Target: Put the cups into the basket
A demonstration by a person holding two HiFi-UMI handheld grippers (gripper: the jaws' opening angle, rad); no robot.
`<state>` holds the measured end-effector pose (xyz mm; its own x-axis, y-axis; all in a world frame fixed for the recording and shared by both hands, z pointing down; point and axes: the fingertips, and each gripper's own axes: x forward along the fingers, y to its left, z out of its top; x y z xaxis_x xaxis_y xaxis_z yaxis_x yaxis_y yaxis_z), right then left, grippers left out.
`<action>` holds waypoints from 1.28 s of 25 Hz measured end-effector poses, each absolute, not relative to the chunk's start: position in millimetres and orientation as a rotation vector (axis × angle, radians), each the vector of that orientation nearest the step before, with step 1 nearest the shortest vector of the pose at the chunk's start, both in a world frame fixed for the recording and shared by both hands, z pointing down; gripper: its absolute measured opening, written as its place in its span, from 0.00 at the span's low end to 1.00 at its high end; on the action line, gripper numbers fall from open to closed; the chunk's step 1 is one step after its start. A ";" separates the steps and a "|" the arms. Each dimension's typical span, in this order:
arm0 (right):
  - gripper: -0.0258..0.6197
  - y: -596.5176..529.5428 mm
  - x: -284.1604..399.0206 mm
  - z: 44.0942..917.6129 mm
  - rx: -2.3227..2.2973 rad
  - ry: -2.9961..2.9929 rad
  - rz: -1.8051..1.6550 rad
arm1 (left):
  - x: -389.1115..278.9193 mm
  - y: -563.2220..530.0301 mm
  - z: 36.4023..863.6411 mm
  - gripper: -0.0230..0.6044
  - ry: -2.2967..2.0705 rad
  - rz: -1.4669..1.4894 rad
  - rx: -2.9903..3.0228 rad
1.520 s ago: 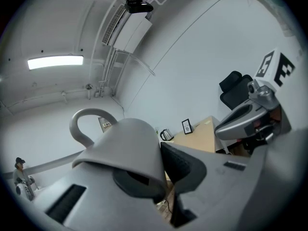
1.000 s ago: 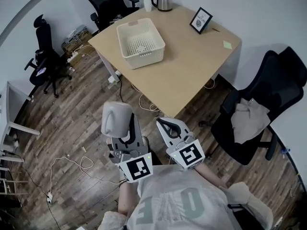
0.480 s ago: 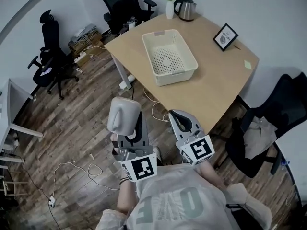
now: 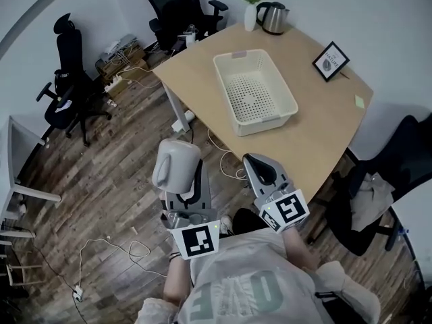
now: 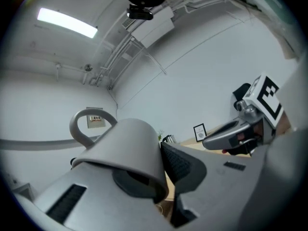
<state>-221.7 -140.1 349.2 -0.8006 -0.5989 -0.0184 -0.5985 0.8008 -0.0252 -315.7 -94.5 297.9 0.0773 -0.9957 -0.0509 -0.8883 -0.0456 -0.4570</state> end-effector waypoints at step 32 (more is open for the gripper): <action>0.04 -375.9 -214.6 324.8 -1.309 2.887 0.055 | -284.8 -394.8 334.3 0.11 1.459 -0.568 -2.385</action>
<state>-214.6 -375.9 324.8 -0.6586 -0.7524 0.0125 -0.7514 0.6584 0.0435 -284.8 -394.8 334.3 0.4102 -0.8940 0.1804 -0.7805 -0.4465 -0.4376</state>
